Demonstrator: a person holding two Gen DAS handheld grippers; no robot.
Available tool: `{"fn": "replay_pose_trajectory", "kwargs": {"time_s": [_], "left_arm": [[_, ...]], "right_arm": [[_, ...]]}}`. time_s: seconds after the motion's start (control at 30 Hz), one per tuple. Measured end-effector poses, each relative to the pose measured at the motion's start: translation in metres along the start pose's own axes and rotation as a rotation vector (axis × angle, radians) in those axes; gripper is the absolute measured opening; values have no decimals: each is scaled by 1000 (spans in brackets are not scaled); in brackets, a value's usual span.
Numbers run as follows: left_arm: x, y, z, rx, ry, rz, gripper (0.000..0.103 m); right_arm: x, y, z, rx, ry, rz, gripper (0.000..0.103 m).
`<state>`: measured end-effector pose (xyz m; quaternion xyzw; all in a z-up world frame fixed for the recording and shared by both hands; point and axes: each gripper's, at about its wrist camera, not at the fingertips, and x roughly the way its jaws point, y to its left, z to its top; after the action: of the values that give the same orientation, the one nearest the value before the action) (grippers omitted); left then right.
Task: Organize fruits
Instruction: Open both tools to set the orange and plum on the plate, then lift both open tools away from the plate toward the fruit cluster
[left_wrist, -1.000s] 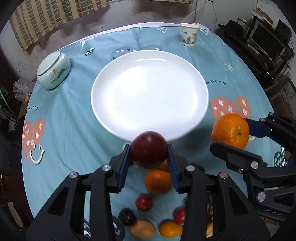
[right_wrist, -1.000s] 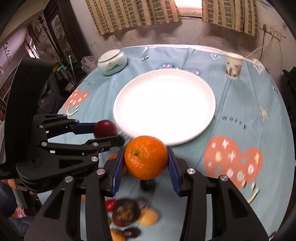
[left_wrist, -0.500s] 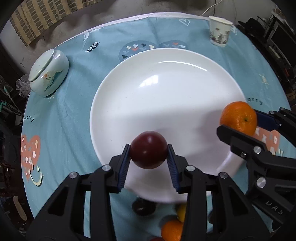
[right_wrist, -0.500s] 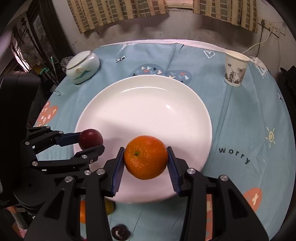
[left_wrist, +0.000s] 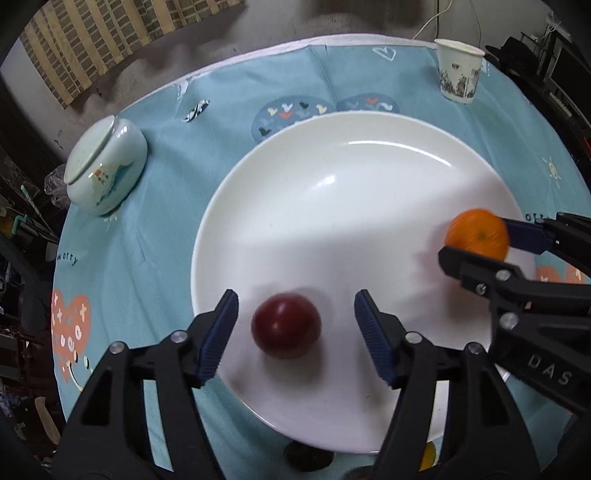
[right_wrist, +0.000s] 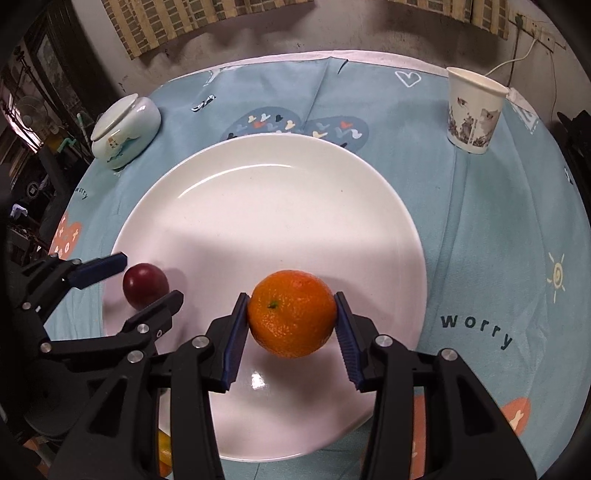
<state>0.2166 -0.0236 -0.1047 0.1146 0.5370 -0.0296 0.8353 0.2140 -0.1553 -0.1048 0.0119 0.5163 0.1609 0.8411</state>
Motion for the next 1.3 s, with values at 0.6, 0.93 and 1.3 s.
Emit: {"fn": "replay_pose_trajectory", "kwargs": {"time_s": [0.6,0.93,1.3], "left_arm": [[-87,59,-118,-166,-106,-135,83],[-129,24,-163,-50,-129,-136,87],[-187,3,-161,1,-273,-157,90]], "right_arm": [[-129,-31,-154,104,-169,87,74],[-223,-3,-202,-23,-408,138,75],[-424,2,-220,-63,-1071,29,102]]}}
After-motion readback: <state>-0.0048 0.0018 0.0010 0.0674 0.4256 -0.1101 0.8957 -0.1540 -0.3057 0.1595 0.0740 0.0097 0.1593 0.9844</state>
